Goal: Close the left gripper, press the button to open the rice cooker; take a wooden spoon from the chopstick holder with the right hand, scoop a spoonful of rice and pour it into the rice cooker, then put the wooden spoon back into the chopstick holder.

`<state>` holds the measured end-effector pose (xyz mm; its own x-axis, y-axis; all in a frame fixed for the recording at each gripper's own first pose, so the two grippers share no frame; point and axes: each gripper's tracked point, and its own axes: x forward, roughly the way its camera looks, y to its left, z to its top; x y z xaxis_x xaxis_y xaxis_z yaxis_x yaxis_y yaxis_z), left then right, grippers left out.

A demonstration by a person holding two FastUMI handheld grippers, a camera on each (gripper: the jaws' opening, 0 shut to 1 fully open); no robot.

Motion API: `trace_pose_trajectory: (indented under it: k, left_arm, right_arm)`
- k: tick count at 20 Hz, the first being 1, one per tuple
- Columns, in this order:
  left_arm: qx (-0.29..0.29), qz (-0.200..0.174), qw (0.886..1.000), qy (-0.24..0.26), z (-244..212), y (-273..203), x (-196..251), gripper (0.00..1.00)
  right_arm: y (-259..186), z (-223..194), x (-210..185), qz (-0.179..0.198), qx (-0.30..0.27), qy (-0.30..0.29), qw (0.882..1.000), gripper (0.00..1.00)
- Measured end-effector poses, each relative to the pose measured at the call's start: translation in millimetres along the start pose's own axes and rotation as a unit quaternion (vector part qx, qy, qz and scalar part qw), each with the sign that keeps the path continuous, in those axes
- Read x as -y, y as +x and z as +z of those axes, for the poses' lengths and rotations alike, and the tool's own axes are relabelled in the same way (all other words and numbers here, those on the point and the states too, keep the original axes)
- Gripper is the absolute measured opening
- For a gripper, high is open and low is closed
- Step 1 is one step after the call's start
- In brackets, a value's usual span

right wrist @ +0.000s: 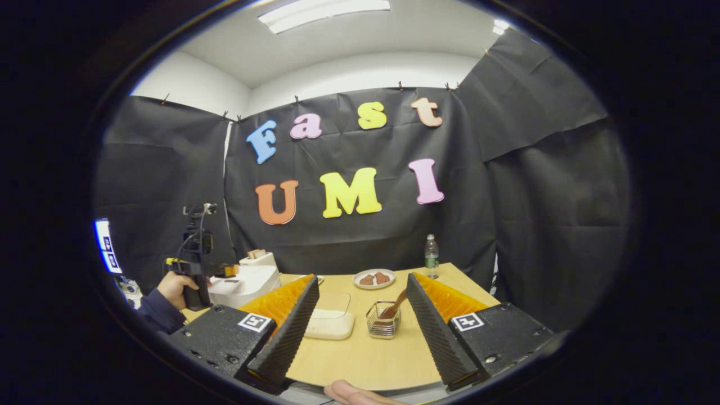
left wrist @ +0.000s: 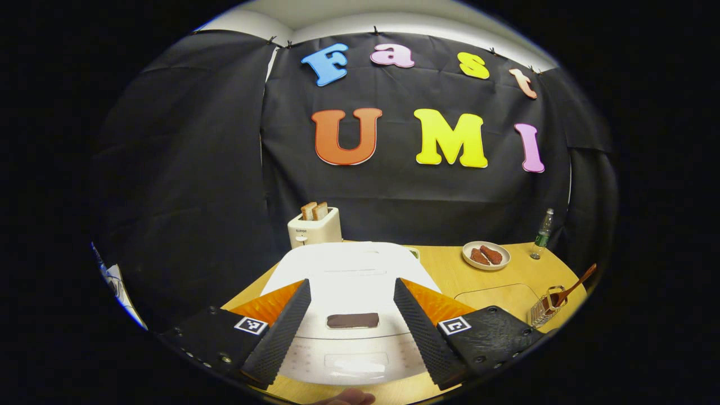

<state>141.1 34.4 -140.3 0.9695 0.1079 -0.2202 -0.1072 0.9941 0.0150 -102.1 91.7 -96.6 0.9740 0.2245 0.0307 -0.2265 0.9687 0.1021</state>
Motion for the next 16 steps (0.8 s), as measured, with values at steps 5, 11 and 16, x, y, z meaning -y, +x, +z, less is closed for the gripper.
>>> trace_pose_trajectory:
  k: [5,11,16]
  left_arm:
    - [0.058,-0.033,0.998,0.007,27,-71,30,0.94]
    - [0.088,-0.051,0.995,-0.004,43,-141,53,0.94]
    - [0.103,-0.057,0.993,0.013,37,-189,70,0.94]
  right_arm:
    - [2,2,2,-0.009,0.004,0.003,1.0,1.0]
    - [3,-1,0,-0.012,0.007,0.002,1.0,0.99]
    - [2,-2,5,-0.017,0.015,0.011,1.0,1.0]
